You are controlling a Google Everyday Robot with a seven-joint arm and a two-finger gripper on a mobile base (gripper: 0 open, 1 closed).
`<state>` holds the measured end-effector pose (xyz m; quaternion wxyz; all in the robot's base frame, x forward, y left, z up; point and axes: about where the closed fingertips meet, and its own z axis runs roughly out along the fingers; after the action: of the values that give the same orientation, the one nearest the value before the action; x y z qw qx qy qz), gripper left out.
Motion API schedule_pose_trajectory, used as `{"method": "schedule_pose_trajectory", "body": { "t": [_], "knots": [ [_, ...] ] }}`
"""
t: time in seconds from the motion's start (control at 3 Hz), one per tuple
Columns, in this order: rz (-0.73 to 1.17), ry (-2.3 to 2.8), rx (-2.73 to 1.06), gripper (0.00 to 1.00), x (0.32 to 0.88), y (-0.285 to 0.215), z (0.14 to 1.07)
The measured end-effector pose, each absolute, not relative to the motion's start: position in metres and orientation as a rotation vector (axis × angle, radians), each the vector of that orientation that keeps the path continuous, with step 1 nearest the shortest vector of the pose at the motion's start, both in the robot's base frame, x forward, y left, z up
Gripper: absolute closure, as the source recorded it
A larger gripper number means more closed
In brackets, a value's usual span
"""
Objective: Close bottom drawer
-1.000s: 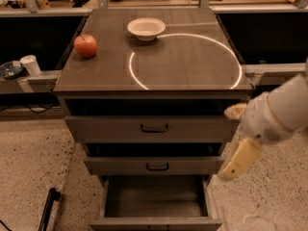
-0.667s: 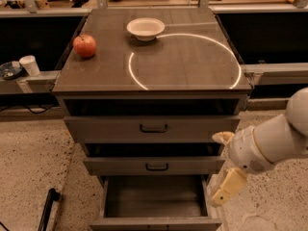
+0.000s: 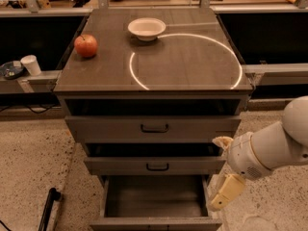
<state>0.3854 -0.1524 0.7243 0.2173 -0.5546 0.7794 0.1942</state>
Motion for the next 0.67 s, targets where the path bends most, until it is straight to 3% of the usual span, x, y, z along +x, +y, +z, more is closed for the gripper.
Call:
{"method": "schedule_pose_trajectory", "body": {
  "t": [0.33, 0.67],
  "knots": [
    [0.565, 2.044, -1.414, 0.0, 0.384, -0.137, 0.681],
    [0.463, 1.882, -1.456, 0.0, 0.393, -0.133, 0.652]
  ]
}}
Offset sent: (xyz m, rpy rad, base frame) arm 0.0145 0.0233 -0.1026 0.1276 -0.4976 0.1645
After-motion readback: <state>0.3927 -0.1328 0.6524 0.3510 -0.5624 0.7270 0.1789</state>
